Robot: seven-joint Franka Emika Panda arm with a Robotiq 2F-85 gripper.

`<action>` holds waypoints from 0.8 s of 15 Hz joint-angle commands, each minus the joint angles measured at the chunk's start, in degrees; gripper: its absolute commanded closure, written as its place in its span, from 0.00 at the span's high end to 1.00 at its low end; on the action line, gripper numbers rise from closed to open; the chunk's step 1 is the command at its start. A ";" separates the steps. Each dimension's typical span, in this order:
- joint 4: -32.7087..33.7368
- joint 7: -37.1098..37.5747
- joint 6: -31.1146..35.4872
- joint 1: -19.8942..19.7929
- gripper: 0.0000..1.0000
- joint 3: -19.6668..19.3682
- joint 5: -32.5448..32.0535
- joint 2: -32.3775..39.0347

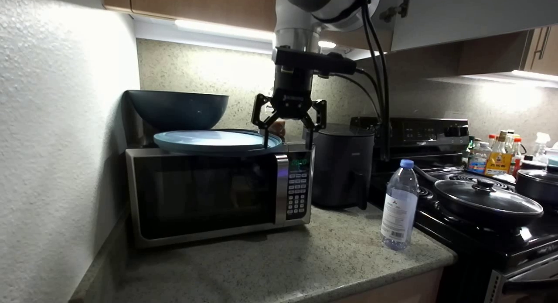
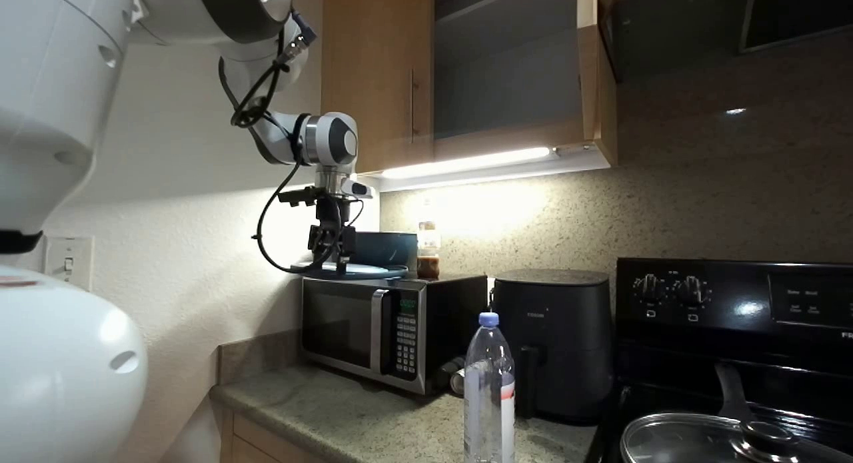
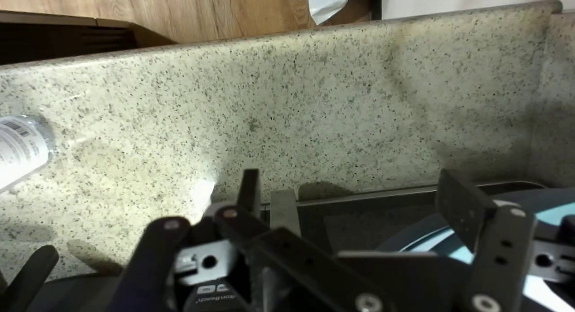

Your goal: Pick up the lids from the top of the microwave and put them inside the open upper cabinet

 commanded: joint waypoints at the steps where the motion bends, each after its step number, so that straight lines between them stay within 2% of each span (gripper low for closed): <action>1: -0.38 -0.08 2.08 0.94 1.00 -1.19 2.37 -0.35; 7: -0.91 2.55 7.43 0.53 1.00 -2.37 10.53 -0.91; 9: -0.23 5.21 10.58 1.02 1.00 -2.69 10.85 -0.13; 11: 0.86 8.86 10.21 2.13 1.00 -2.83 6.02 1.26; 12: 0.33 5.27 9.58 1.16 1.00 -2.76 8.49 0.39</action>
